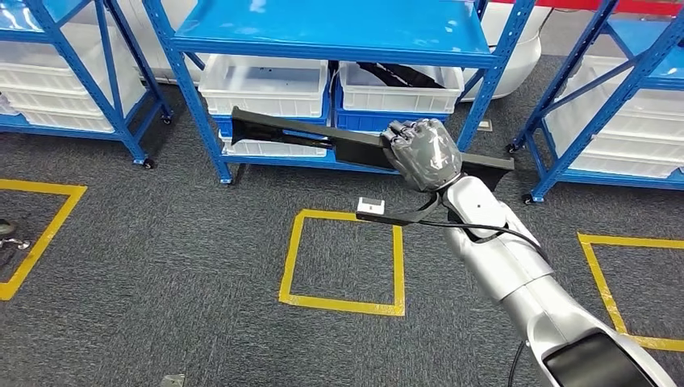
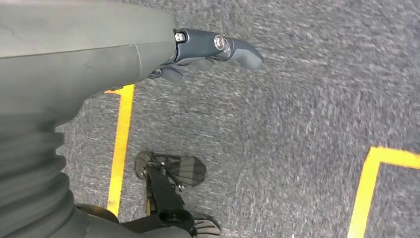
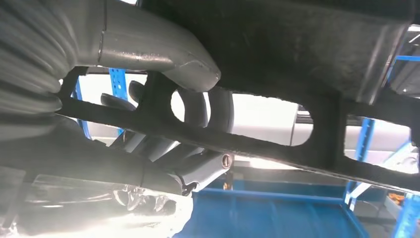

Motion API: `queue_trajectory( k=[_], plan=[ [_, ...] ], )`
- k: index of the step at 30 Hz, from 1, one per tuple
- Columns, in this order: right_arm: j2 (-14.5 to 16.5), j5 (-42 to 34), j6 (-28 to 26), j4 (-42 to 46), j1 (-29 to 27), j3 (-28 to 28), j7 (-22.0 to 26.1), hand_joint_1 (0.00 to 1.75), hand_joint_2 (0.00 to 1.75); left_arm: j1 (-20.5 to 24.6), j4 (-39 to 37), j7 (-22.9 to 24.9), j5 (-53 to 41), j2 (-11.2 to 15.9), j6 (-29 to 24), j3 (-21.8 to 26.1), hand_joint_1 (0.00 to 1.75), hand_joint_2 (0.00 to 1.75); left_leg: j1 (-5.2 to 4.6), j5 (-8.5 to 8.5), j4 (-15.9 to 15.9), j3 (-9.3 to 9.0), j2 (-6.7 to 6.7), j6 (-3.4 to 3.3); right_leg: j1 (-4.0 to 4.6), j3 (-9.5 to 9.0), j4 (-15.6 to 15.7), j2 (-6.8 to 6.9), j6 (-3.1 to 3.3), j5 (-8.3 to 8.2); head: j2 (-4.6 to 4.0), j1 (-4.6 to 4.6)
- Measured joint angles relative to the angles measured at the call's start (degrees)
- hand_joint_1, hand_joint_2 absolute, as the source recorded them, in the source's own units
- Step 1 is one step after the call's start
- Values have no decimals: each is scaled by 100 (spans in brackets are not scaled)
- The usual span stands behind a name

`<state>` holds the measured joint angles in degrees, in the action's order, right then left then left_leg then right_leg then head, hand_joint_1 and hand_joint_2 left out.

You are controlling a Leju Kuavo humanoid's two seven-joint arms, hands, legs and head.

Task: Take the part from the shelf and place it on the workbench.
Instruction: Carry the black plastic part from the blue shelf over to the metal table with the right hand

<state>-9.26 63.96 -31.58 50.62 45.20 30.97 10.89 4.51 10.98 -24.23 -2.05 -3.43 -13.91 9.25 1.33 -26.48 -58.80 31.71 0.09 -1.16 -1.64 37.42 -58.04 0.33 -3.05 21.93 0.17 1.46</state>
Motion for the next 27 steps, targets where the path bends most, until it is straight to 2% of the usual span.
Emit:
queue_trajectory(
  k=[1, 2, 3, 4, 5, 6, 7, 8, 9, 10, 11, 12, 13, 14, 15, 16, 17, 18, 19, 20, 21, 22, 23, 24, 25, 27],
  plan=[
    [0, 11, -7, -14, 1, -8, 11, 175, 175, 7, 0, 2, -1, -1, -1, 2, 0, 175, -10, 99, 33, 81, -14, -73, 1, 101, -181, -3, 39, 191, 0, -8],
    [1, 22, -11, -28, 4, -14, 23, 175, 175, 15, 1, 2, -1, -1, -1, 4, 0, 175, -19, 194, 44, 179, -22, -126, -7, 220, -496, -4, 102, 471, 0, -13],
    [3, 28, -14, -39, 6, -20, 34, 175, 175, 21, 2, 2, -2, 2, -1, 5, 0, 175, -32, 278, 43, 287, -22, -159, -4, 332, -879, -5, 147, 732, 0, -20],
    [5, 31, -16, -51, 5, -27, 43, 175, 175, 23, 2, 2, -2, 4, 0, 8, 0, 175, -50, 366, 42, 400, -21, -170, 2, 412, -1275, -8, 153, 907, 0, -25],
    [5, 32, -16, -65, 4, -38, 48, 175, 175, 24, 2, 2, -2, 5, 1, 9, 0, 175, -66, 457, 39, 515, -20, -173, 9, 435, -1586, -10, 123, 959, 0, -27],
    [7, 32, -16, -77, 4, -50, 51, 175, 175, 25, 3, 2, -5, 5, 2, 10, 0, 175, -79, 548, 36, 630, -19, -170, 21, 376, -1727, -12, 70, 882, 0, -29],
    [9, 32, -16, -85, 6, -63, 51, 175, 175, 26, 3, 2, -9, 3, 3, 10, 0, 175, -91, 640, 35, 744, -19, -161, 38, 222, -1687, -14, 21, 744, 0, -31],
    [14, 32, -16, -90, 11, -75, 52, 175, 175, 29, 3, 2, -13, 1, 4, 10, 0, 175, -98, 725, 33, 842, -18, -149, 52, -6, -1478, -14, 1, 627, 0, -30],
    [23, 33, -16, -91, 25, -86, 53, 175, 175, 32, 5, 2, -18, -2, 5, 10, 0, 175, -109, 810, 29, 930, -16, -128, 80, -365, -1059, -13, 36, 639, 0, -31],
    [35, 34, -16, -89, 44, -95, 55, 175, 175, 36, 9, 2, -19, -4, 5, 10, 0, 175, -117, 893, 31, 990, -18, -101, 116, -681, -588, -14, 98, 745, 0, -24],
    [47, 36, -16, -88, 69, -104, 57, 175, 175, 40, 13, 2, -19, -5, 5, 10, 0, 175, -121, 982, 58, 1021, -20, -69, 148, -912, -202, -16, 162, 861, 0, -16],
    [56, 36, -18, -87, 97, -110, 59, 175, 175, 43, 16, 2, -20, -6, 5, 10, 0, 175, -122, 1078, 107, 1037, -21, -32, 180, -1055, 87, -19, 226, 954, 0, -8],
    [63, 34, -19, -89, 113, -114, 60, 175, 175, 41, 18, 3, -20, -4, 5, 10, 0, 175, -117, 1176, 173, 1037, -20, 4, 187, -1032, 188, -22, 264, 935, 0, 4],
    [68, 33, -19, -98, 123, -115, 60, 175, 175, 37, 16, 4, -19, -2, 5, 10, 0, 175, -101, 1224, 224, 1045, -15, 37, 145, -990, 197, -17, 298, 855, 0, 7],
    [79, 37, -19, -113, 126, -111, 62, 175, 175, 25, 15, 6, -16, 1, 4, 11, 0, 175, -87, 1134, 200, 1077, -11, 73, 110, -951, 207, -9, 342, 773, 0, 6],
    [95, 43, -18, -129, 122, -107, 67, 175, 175, 11, 13, 7, -14, 1, 4, 11, 0, 175, -70, 900, 60, 1129, -8, 109, 71, -901, 219, 2, 392, 680, 0, 13],
    [113, 50, -16, -147, 125, -103, 73, 175, 175, 1, 12, 8, -10, 1, 3, 11, 0, 175, -48, 547, -215, 1201, -6, 145, 43, -838, 218, 11, 428, 588, 0, 15],
    [133, 56, -15, -162, 130, -101, 80, 175, 175, -4, 12, 8, -6, 0, 3, 12, 0, 175, -36, 175, -607, 1282, -6, 183, 51, -754, 214, 15, 455, 498, 0, 21],
    [149, 58, -14, -173, 134, -100, 84, 175, 175, -3, 12, 8, -4, -1, 3, 11, 0, 175, -19, -78, -1040, 1346, -6, 216, 52, -654, 209, 16, 465, 412, 0, 28],
    [162, 60, -14, -186, 136, -99, 86, 175, 175, 1, 12, 8, -2, 1, 4, 11, 0, 175, -5, -171, -1412, 1373, -5, 244, 52, -552, 202, 15, 453, 331, 0, 26],
    [171, 60, -14, -199, 133, -99, 86, 175, 175, 4, 13, 7, 0, 2, 7, 11, 0, 175, 11, -120, -1648, 1340, -6, 265, 50, -454, 193, 15, 438, 259, 0, 30],
    [176, 60, -14, -212, 128, -98, 87, 175, 175, 6, 14, 6, 0, 2, 11, 11, 0, 175, 27, 9, -1719, 1245, -8, 277, 46, -367, 185, 14, 420, 203, 0, 30],
    [179, 60, -14, -223, 125, -98, 88, 175, 175, 6, 15, 4, 0, 3, 15, 11, 0, 175, 40, 143, -1661, 1113, -9, 284, 42, -297, 175, 12, 402, 159, 0, 29],
    [180, 60, -14, -231, 125, -98, 89, 175, 175, 8, 17, 0, -1, 3, 18, 12, 0, 175, 54, 243, -1461, 902, -10, 285, 39, -231, 165, 10, 382, 119, 0, 31],
    [181, 60, -16, -236, 129, -99, 92, 175, 175, 13, 22, -14, -6, 4, 19, 12, 0, 175, 63, 205, -1139, 632, -8, 280, 38, -176, 152, 7, 357, 83, 0, 30],
    [179, 49, -26, -246, 154, -107, 108, 175, 175, 31, 33, -53, -23, 7, 19, 11, 0, 175, 46, -49, -360, 75, 3, 236, 61, -84, 124, 12, 285, -4, 0, 21]
  ],
)
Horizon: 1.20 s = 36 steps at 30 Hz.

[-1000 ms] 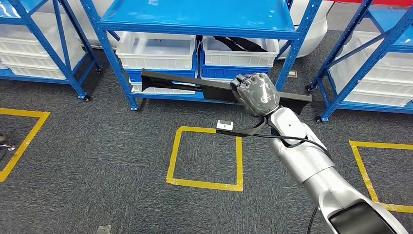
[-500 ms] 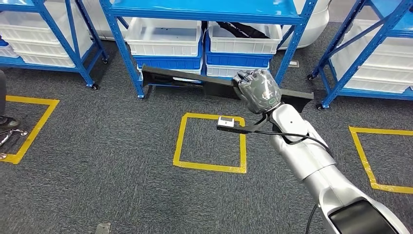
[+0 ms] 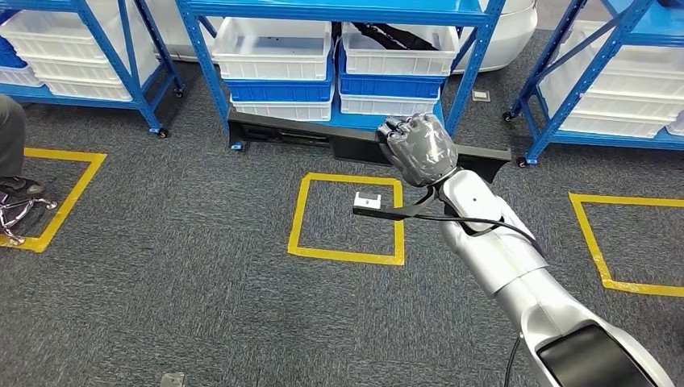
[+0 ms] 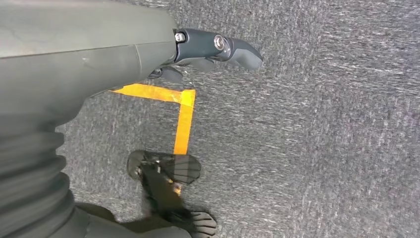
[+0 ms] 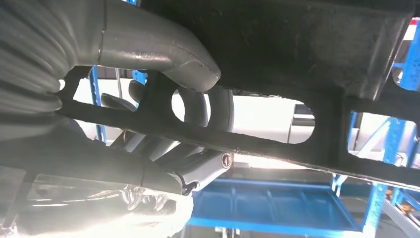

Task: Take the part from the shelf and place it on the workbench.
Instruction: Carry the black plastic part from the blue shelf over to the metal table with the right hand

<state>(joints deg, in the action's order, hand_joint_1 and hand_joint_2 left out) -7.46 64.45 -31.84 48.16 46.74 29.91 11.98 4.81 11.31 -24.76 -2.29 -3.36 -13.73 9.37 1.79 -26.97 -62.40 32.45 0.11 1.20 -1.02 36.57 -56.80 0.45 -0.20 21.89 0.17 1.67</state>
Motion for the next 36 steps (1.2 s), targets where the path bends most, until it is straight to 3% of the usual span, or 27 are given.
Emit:
queue_trajectory(
  k=[1, 2, 4, 5, 7, 9, 10, 11, 13, 15, 16, 18, 20, 21, 24, 25, 26, 27, 29, 31, 33, 34, 36],
  plan=[
    [2, -14, -8, -9, 21, -5, 14, 175, 175, 11, 4, -22, -9, 1, 0, -1, 0, 175, -26, -131, 260, -146, 2, -41, 13, 25, -3, 5, -44, -46, 0, -8],
    [6, -36, -15, -20, 40, -11, 28, 175, 175, 17, 5, -34, -14, 2, -1, -1, 0, 175, -59, -161, 391, -195, 0, -93, 22, 40, 6, 9, -93, -94, 0, -14],
    [8, -86, -25, -40, 54, -31, 55, 175, 175, 19, 4, -38, -19, -13, -5, -1, 0, 175, -79, -49, 447, -153, -25, -224, 27, 105, -25, 7, -163, -118, 0, -20],
    [1, -112, -26, -46, 51, -45, 63, 175, 175, 17, 3, -32, -22, -19, -8, 0, 0, 175, -80, 21, 479, -127, -39, -288, 25, 192, -171, 1, -161, -24, 0, -26],
    [-20, -155, -20, -56, 34, -73, 69, 175, 175, 18, 3, -20, -31, -27, -7, 1, 0, 175, -90, 144, 507, -22, -58, -364, 9, 495, -849, -12, -104, 362, 0, -43],
    [-36, -182, -11, -61, -9, -93, 72, 175, 175, 16, 3, -11, -43, -28, 4, 1, 0, 175, -99, 243, 503, 109, -58, -380, -1, 753, -1595, -19, -96, 709, 0, -52],
    [-46, -196, -8, -64, -38, -106, 72, 175, 175, 15, 3, -8, -51, -33, 10, 1, 0, 175, -103, 288, 501, 167, -63, -375, -4, 734, -1707, -20, -125, 769, 0, -54],
    [-57, -215, -7, -65, -62, -120, 72, 175, 175, 14, 3, -4, -57, -41, 19, 1, 0, 175, -105, 328, 499, 216, -74, -364, -4, 596, -1590, -17, -163, 754, 0, -56],
    [-69, -274, 3, -53, -87, -157, 72, 175, 175, 14, 3, 8, -68, -57, 39, 1, 0, 175, -113, 391, 490, 282, -113, -327, -2, 12, -757, 109, -221, 598, 0, -60],
    [-62, -326, 29, -2, -96, -195, 72, 175, 175, 13, 3, 24, -74, -68, 51, 1, 0, 175, -139, 428, 478, 315, -170, -274, 40, -405, -67, 239, -173, 488, 0, -61],
    [-58, -339, 41, 27, -108, -216, 73, 175, 175, 13, 3, 36, -78, -72, 51, 1, 0, 175, -150, 441, 474, 321, -211, -247, 62, -459, 48, 250, -122, 473, 0, -63],
    [-56, -341, 48, 64, -150, -255, 76, 175, 175, 13, 3, 56, -83, -77, 50, 1, 0, 175, -140, 464, 470, 336, -304, -190, 58, -438, 66, 129, -13, 411, 0, -65],
    [-58, -315, 52, 88, -184, -282, 77, 175, 175, 13, 3, 71, -86, -76, 50, 1, 0, 175, -111, 375, 367, 383, -292, -131, 17, -438, 81, 36, 74, 344, 0, -65],
    [-51, -292, 61, 101, -192, -290, 72, 175, 175, 13, 3, 80, -89, -75, 50, 1, 0, 175, -95, 207, 138, 469, -230, -101, -7, -430, 89, -12, 114, 313, 0, -61],
    [-30, -233, 120, 117, -229, -302, 59, 175, 175, 12, 3, 105, -115, -75, 52, 1, 0, 175, -71, -420, -1014, 894, -57, -29, 16, -367, 70, -182, 170, 259, 0, -51],
    [-30, -222, 139, 118, -254, -307, 54, 175, 175, 12, 3, 109, -127, -75, 54, 0, 0, 175, -70, -476, -1208, 954, -46, -27, 29, -350, 60, -243, 171, 247, 0, -52],
    [-33, -209, 153, 120, -282, -315, 48, 175, 175, 12, 3, 111, -137, -75, 56, 0, 0, 175, -69, -418, -1176, 906, -37, -38, 40, -338, 48, -306, 167, 238, 0, -51],
    [-37, -197, 159, 127, -303, -323, 40, 175, 175, 12, 3, 112, -142, -75, 58, 1, 0, 175, -69, -260, -890, 734, -4, -63, 48, -334, 37, -370, 160, 232, 0, -52],
    [-42, -179, 164, 157, -323, -342, 30, 175, 175, 14, 3, 112, -149, -62, 61, 1, 0, 175, -57, 38, -104, 291, 259, -153, 50, -321, 21, -491, 140, 217, 0, -57],
    [-35, -175, 162, 185, -317, -366, 28, 175, 175, 17, 3, 110, -160, -49, 59, 0, 0, 175, -66, 129, 328, 74, 478, -231, 25, -262, 8, -609, 80, 182, 0, -62],
    [-41, -174, 159, 201, -322, -402, 30, 175, 175, 23, 4, 109, -168, -49, 55, 0, 0, 175, -91, 153, 410, 62, 400, -273, 20, -191, 27, -742, -18, 123, 0, -43],
    [-58, -175, 156, 211, -330, -422, 32, 175, 175, 30, 4, 110, -168, -52, 54, 1, 0, 175, -85, 193, 473, 45, 321, -296, 32, -149, 18, -713, -48, 116, 0, -31],
    [-88, -177, 152, 230, -313, -455, 36, 175, 175, 38, 6, 109, -167, -63, 53, 1, 0, 175, -60, 286, 614, 11, 143, -355, 69, 50, -264, -454, -52, 256, 0, -66]
  ],
)
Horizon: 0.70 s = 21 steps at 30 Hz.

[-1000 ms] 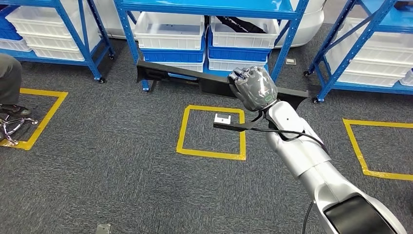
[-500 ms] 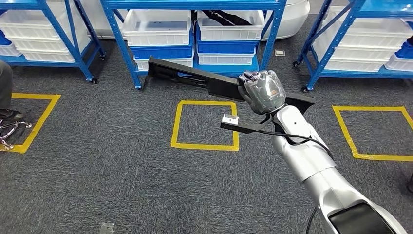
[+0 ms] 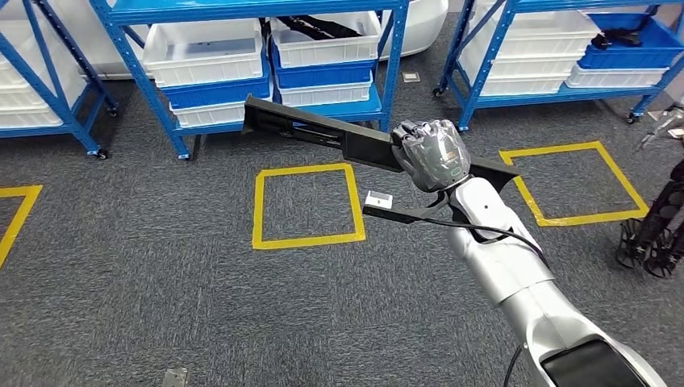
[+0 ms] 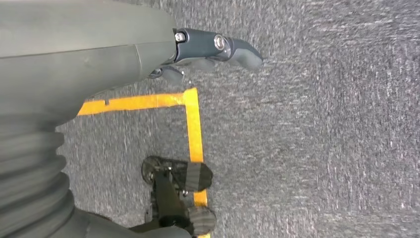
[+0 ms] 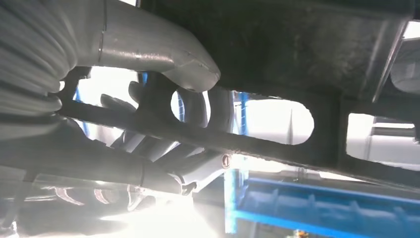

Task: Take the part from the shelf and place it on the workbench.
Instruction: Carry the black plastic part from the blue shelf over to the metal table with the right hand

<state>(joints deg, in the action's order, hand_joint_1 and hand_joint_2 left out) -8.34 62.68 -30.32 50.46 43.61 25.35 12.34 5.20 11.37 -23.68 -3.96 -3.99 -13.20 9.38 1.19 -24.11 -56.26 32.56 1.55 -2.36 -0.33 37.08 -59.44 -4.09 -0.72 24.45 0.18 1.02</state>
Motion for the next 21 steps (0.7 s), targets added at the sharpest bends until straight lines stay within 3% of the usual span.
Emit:
queue_trajectory(
  k=[2, 4, 5, 6, 8, 10, 13, 15, 17, 19, 20, 21],
  plan=[
    [-6, 0, -2, 12, 14, -12, 1, 175, 175, -3, -1, 1, 0, -6, -1, 0, 0, 175, 0, 36, 45, 10, -165, -25, -22, 365, -725, 282, 28, 309, 0, -39],
    [-5, 0, -2, 14, -20, -13, 2, 175, 175, -7, -1, 3, -1, -11, -1, 0, 0, 175, -5, 40, 43, 29, -328, -14, -66, 621, -1299, 349, -19, 489, 0, -48],
    [-6, 2, -2, 14, -37, -13, 2, 175, 175, -6, 0, 5, -2, -13, -1, 0, 0, 175, -4, 43, 42, 35, -404, -6, -90, 601, -1304, 372, -67, 472, 0, -51],
    [-8, 3, -2, 14, -44, -13, 2, 175, 175, -5, 0, 8, -4, -16, -1, 0, 0, 175, 1, 44, 41, 37, -476, 7, -111, 464, -1084, 406, -124, 383, 0, -53],
    [-3, 7, -2, 16, -21, -14, 2, 175, 175, 0, 0, 17, -8, -17, 1, 0, 0, 175, -6, 34, 24, 41, -612, 70, -124, -40, -225, 649, -211, 125, 0, -62],
    [15, 10, 0, 24, 8, -14, 1, 175, 175, 3, 0, 24, -14, -15, 2, 0, 0, 175, -38, 20, -7, 49, -737, 159, -87, -326, 316, 821, -176, -23, 0, -62],
    [4, 15, 34, 33, 0, -19, -1, 175, 175, 2, 0, 32, -18, -15, -1, 0, 0, 175, -23, -4, -42, 52, -867, 254, -88, -284, 326, 652, -39, -59, 0, -52],
    [-8, 19, 68, 40, 2, -20, -1, 175, 175, 1, -1, 33, -20, -11, -4, 0, 0, 175, 32, -212, -285, 140, -650, 306, -118, -276, 330, 512, 52, -93, 0, -50],
    [11, 19, 85, 45, 4, -19, -1, 175, 175, -15, -2, 35, -24, -7, -8, 1, 0, 175, 52, -634, -1003, 434, -304, 324, -98, -268, 332, 366, 126, -118, 0, -38],
    [32, 18, 91, 45, -13, -15, 1, 175, 175, -28, -2, 41, -25, -8, -12, 2, 0, 175, 46, -899, -1698, 744, -177, 306, -40, -257, 330, 203, 166, -137, 0, -28],
    [35, 17, 92, 44, -22, -14, 2, 175, 175, -29, -2, 46, -24, -8, -14, 2, 0, 175, 41, -858, -1753, 772, -159, 275, -7, -254, 327, 112, 181, -147, 0, -28],
    [35, 16, 92, 45, -28, -13, 4, 175, 175, -29, -2, 51, -21, -9, -16, 2, 0, 175, 31, -711, -1569, 687, -137, 229, 23, -255, 324, 26, 190, -153, 0, -29]
  ],
)
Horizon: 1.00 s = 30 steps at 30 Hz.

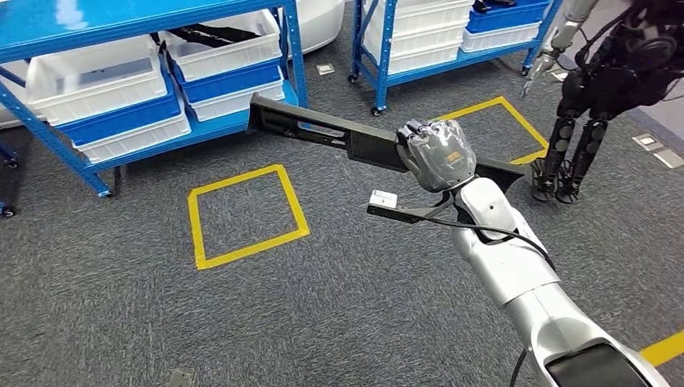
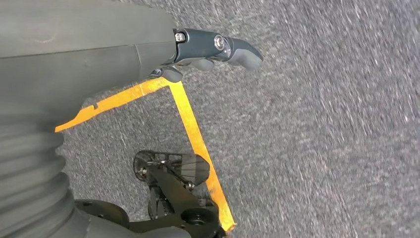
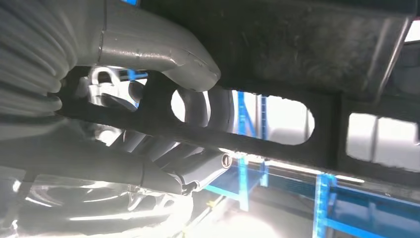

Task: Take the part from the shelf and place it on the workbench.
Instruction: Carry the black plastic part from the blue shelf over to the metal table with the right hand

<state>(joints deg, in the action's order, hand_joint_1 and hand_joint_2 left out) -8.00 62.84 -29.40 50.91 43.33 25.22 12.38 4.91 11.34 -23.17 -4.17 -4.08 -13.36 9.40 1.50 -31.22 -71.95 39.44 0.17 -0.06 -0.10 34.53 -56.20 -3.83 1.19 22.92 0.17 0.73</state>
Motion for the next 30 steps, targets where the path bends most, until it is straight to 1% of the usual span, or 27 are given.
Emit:
queue_trajectory(
  k=[1, 2, 4, 5, 6, 7, 8, 9, 10, 11, 12, 13, 14, 15, 16, 17, 18, 19, 20, 22, 23, 25, 26, 27, 28, 29, 30],
  plan=[
    [1, -1, 0, 1, -2, -1, 2, 175, 175, 0, 0, 4, 2, 0, -2, 0, 0, 175, -14, 216, 370, -177, 70, -69, 26, -4, -2, -87, 6, -6, 0, 1],
    [4, -4, 0, 1, -1, -1, 3, 175, 175, 2, 0, 7, 3, 14, -5, 2, 0, 175, -15, 382, 761, -366, 225, -161, 29, -2, -2, -161, 9, -17, 0, -13],
    [13, -8, 0, 1, 7, -1, 3, 175, 175, -1, -1, 9, 3, 30, -10, 4, 0, 175, -42, 553, 1256, -595, 492, -312, 6, 26, -3, -292, -21, -49, 0, -41],
    [19, -9, 0, 1, 4, -2, 4, 175, 175, 0, -1, 11, 6, 39, -14, 6, 0, 175, -59, 544, 1320, -622, 546, -357, -28, 50, 3, -355, -48, -69, 0, -38],
    [21, -9, 0, 3, 2, -3, 7, 175, 175, 2, -1, 13, 8, 34, -16, 6, 0, 175, -90, 568, 1366, -641, 490, -379, -40, 67, 25, -432, -91, -97, 0, -22],
    [15, -9, -1, 10, -8, -9, 10, 175, 175, 8, 0, 14, 11, 30, -17, 7, 0, 175, -77, 608, 1465, -689, 398, -395, -38, 83, 51, -478, -122, -122, 0, 6],
    [3, -9, -3, 20, -7, -15, 15, 175, 175, 14, 1, 14, 12, 22, -15, 7, 0, 175, -62, 661, 1581, -745, 312, -398, -13, 118, 40, -406, -138, -115, 0, 6],
    [-9, -10, -3, 28, 8, -20, 19, 175, 175, 18, 2, 13, 10, 14, -13, 8, 0, 175, -43, 723, 1698, -797, 217, -401, 16, 190, -65, -257, -144, -59, 0, -15],
    [-19, -11, -4, 34, 30, -26, 20, 175, 175, 17, 2, 13, 8, 5, -10, 8, 0, 175, -25, 774, 1794, -835, 120, -391, 26, 318, -302, -58, -133, 51, 0, -37],
    [-21, -12, -4, 36, 49, -26, 21, 175, 175, 15, 2, 13, 6, 1, -8, 9, 0, 175, -37, 796, 1827, -848, 32, -380, 4, 493, -644, 137, -132, 200, 0, -55],
    [-20, -11, -4, 34, 56, -26, 21, 175, 175, 12, 1, 14, 4, -4, -5, 9, 0, 175, -38, 805, 1837, -842, -58, -372, -33, 677, -1027, 241, -148, 343, 0, -71],
    [-22, -11, -4, 34, 44, -26, 21, 175, 175, 9, 1, 15, 3, -11, -3, 9, 0, 175, -34, 803, 1835, -836, -149, -352, -82, 826, -1334, 291, -188, 437, 0, -73],
    [-24, -11, -4, 33, 24, -26, 21, 175, 175, 8, 0, 16, 3, -18, -2, 9, 0, 175, -22, 798, 1830, -833, -237, -322, -133, 880, -1455, 323, -253, 460, 0, -72],
    [-26, -11, -4, 33, 8, -26, 21, 175, 175, 9, 0, 17, 4, -22, -3, 9, 0, 175, -7, 792, 1822, -830, -310, -287, -179, 845, -1407, 352, -325, 422, 0, -75],
    [-27, -10, -5, 32, 3, -26, 25, 175, 175, 10, 0, 19, 4, -27, -4, 9, 0, 175, 17, 775, 1797, -826, -391, -232, -230, 657, -1084, 423, -420, 301, 0, -75],
    [-27, -10, -8, 32, 9, -26, 29, 175, 175, 14, 1, 22, 4, -26, -7, 9, 0, 175, 29, 746, 1748, -817, -467, -165, -266, 412, -656, 559, -498, 183, 0, -78],
    [-17, -7, -12, 32, 26, -23, 34, 175, 175, 19, 2, 26, 4, -20, -10, 12, 0, 175, 32, 708, 1696, -797, -532, -94, -263, 210, -315, 673, -534, 92, 0, -85],
    [-6, -4, -20, 30, 45, -21, 39, 175, 175, 24, 3, 30, 3, -14, -14, 14, 0, 175, 30, 667, 1643, -783, -600, -22, -261, 59, -44, 745, -527, 21, 0, -82],
    [3, -2, -27, 25, 56, -19, 40, 175, 175, 28, 4, 33, 1, -9, -17, 18, 0, 175, 20, 639, 1608, -776, -653, 30, -241, 30, 24, 759, -474, 11, 0, -77],
    [11, 7, -42, 8, 62, -17, 40, 175, 175, 30, 4, 38, -5, -15, -19, 24, 0, 175, 48, 619, 1588, -782, -733, 93, -229, 87, -19, 595, -342, -11, 0, -57],
    [11, 13, -45, 1, 58, -18, 40, 175, 175, 31, 4, 39, -8, -19, -19, 26, 0, 175, 80, 574, 1548, -773, -675, 120, -231, 102, -26, 526, -295, -25, 0, -52],
    [23, 23, -48, -6, 60, -19, 39, 175, 175, 28, 3, 39, -15, -26, -20, 31, 0, 175, 121, 279, 1173, -626, -378, 150, -223, 120, -27, 391, -206, -60, 0, -38],
    [37, 27, -48, -8, 60, -17, 39, 175, 175, 25, 2, 40, -19, -23, -20, 33, 0, 175, 115, 44, 795, -470, -202, 143, -206, 130, -27, 325, -174, -74, 0, -34],
    [52, 31, -48, -10, 57, -15, 38, 175, 175, 21, 1, 44, -20, -24, -21, 35, 0, 175, 95, -178, 355, -276, -102, 118, -177, 142, -27, 254, -147, -87, 0, -29],
    [63, 34, -48, -15, 47, -11, 39, 175, 175, 19, 1, 49, -22, -23, -21, 36, 0, 175, 73, -323, -17, -102, -60, 84, -145, 156, -27, 175, -122, -102, 1, -25],
    [70, 37, -48, -20, 35, -8, 39, 175, 175, 18, 0, 55, -23, -23, -21, 36, 0, 175, 50, -368, -228, 2, -45, 39, -113, 169, -28, 94, -101, -116, 1, -26],
    [70, 40, -48, -25, 26, -7, 39, 175, 175, 17, 0, 62, -25, -24, -21, 37, 0, 175, 24, -295, -196, -6, -31, -20, -80, 181, -28, 13, -78, -132, 1, -25]
  ],
)
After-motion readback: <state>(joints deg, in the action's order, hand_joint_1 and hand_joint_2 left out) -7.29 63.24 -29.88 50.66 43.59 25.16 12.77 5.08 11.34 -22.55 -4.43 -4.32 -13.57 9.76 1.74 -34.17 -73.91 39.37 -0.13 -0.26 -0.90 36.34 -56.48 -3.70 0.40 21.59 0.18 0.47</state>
